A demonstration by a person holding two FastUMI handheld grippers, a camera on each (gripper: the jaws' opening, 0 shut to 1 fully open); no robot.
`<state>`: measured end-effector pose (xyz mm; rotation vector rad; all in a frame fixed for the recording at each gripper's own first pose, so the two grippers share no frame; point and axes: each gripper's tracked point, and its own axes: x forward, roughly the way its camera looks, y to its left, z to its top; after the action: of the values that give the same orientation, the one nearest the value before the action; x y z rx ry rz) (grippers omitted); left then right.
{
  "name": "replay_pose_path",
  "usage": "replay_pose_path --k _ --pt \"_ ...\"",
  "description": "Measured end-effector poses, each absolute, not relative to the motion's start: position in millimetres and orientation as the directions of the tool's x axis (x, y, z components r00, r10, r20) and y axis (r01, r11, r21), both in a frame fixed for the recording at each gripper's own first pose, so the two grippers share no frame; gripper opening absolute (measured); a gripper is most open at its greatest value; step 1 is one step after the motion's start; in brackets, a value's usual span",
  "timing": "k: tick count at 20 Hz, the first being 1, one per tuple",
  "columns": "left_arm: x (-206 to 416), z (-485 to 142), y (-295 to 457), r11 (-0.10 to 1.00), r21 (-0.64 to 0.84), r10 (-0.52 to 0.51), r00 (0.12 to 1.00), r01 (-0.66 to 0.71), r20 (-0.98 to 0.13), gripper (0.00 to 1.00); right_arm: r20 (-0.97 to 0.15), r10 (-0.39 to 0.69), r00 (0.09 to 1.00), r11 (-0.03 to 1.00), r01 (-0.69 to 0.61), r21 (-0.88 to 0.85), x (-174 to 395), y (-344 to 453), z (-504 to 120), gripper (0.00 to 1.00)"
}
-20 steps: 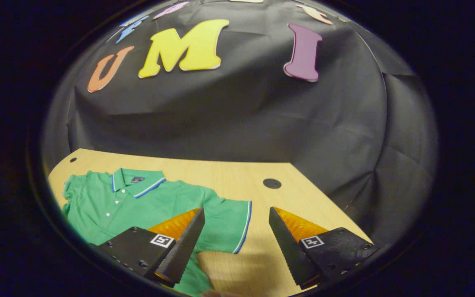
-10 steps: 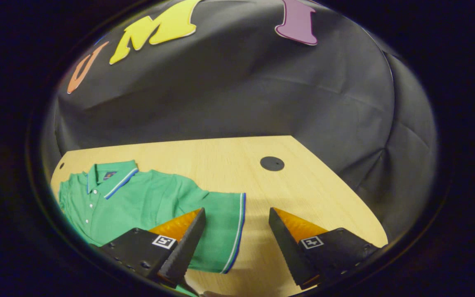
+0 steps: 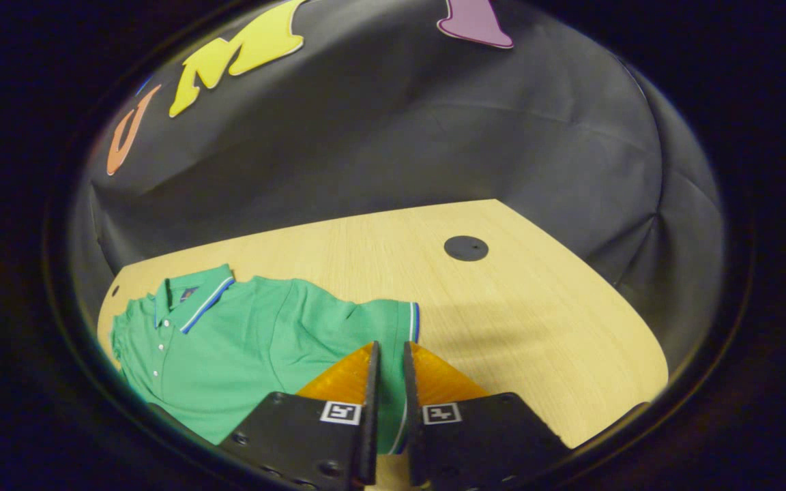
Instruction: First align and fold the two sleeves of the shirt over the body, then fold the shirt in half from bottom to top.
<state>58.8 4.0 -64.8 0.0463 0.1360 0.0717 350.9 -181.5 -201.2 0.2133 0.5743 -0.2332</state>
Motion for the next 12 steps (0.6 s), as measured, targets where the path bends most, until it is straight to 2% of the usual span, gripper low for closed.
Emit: replay_pose_path --k 1,2,3,5,12 --pt "59 -64 4 0.996 0.051 0.075 0.989 -0.068 -0.131 1.0 -0.556 -0.159 0.816 0.957 0.265 0.115 351 -181 -200 0.12" --pt "58 -62 4 0.996 0.05 0.073 0.989 -0.067 -0.127 1.0 -0.559 -0.166 0.813 0.96 0.263 0.098 351 -182 -198 0.12" --pt "57 -62 5 0.996 0.052 0.074 0.99 -0.068 -0.124 1.0 -0.56 -0.171 0.811 0.963 0.257 0.078 350 -180 -196 0.05" --pt "56 -60 9 0.996 0.058 0.08 0.99 -0.074 -0.119 1.0 -0.554 -0.197 0.809 0.966 0.258 0.033 349 -181 -190 0.01" --pt "53 -56 18 0.995 0.057 0.093 0.989 -0.086 -0.117 1.0 -0.475 -0.188 0.86 0.974 0.227 0.026 343 -161 -135 0.0"
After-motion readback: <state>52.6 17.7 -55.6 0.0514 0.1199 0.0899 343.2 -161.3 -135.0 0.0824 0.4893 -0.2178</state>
